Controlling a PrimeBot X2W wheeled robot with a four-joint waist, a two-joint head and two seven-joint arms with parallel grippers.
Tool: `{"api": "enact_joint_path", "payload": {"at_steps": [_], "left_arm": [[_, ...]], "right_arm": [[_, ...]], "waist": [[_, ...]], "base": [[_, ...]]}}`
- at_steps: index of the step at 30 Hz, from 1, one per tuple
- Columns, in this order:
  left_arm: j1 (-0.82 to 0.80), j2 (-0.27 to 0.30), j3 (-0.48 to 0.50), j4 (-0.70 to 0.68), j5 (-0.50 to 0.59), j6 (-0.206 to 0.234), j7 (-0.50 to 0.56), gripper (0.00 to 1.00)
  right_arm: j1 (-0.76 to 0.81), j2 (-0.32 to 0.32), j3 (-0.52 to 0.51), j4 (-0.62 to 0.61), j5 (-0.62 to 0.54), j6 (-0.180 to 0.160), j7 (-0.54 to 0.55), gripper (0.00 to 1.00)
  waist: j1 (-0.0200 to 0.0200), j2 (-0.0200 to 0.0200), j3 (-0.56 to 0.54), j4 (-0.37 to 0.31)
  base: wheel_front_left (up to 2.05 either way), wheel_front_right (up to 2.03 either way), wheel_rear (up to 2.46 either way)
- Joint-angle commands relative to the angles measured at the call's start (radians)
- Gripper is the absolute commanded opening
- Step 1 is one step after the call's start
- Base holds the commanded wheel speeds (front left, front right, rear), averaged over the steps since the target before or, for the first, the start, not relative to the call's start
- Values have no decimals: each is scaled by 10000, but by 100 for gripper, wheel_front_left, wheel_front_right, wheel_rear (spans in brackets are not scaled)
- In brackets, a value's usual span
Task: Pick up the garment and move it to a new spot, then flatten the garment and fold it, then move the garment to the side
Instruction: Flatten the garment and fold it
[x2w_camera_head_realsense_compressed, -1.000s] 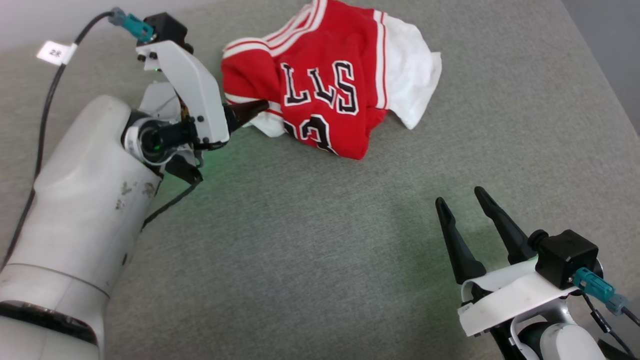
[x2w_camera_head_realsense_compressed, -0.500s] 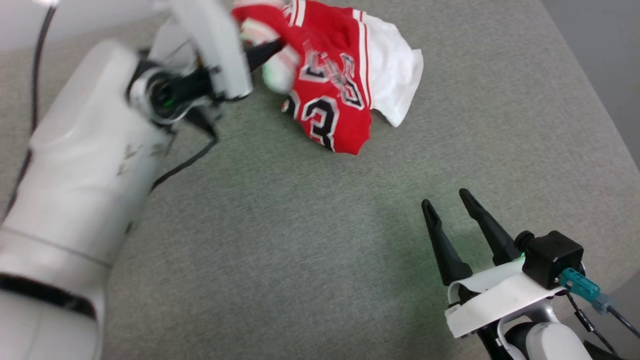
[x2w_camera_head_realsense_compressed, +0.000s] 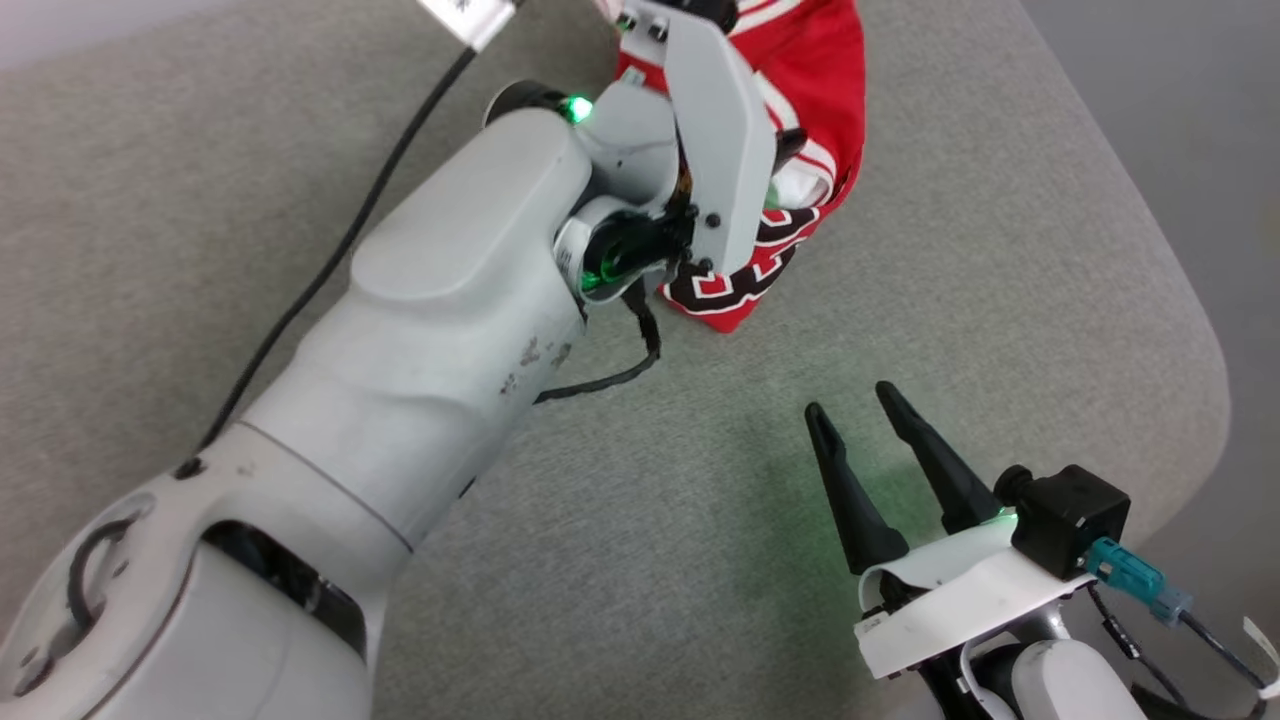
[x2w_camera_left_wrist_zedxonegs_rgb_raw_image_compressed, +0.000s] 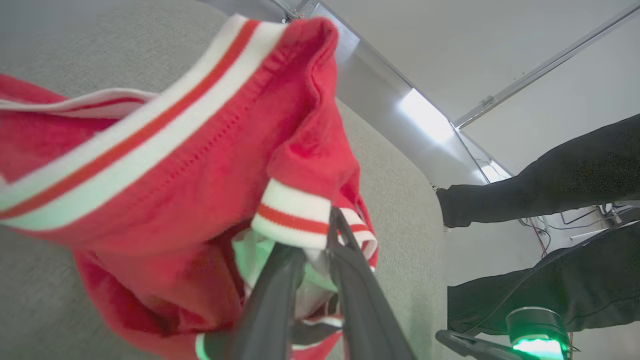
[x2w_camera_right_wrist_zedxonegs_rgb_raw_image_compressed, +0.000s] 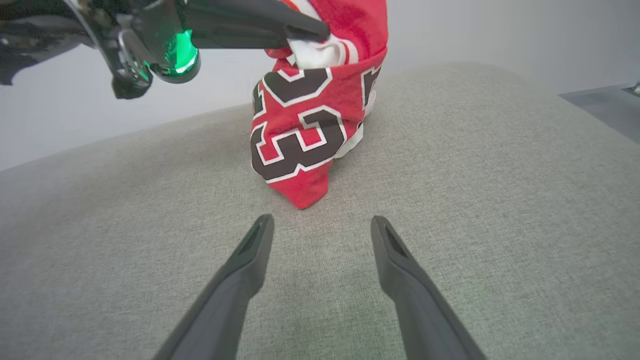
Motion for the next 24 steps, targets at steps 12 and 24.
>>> {"api": "enact_joint_path", "payload": {"at_steps": [12,24], "left_arm": [[-371,606,-838,-63,-1052,-28,-550,100],[-608,410,-1778,-307,-1588,-28,-723,100]], "right_arm": [[-120,31,-41,514,-24,-14,-121,100],[42,35,162,158,33,-14,113,100]], "waist": [[0,0,-600,525],[0,0,-630,316]], "base": [[0,0,0],[0,0,0]]}}
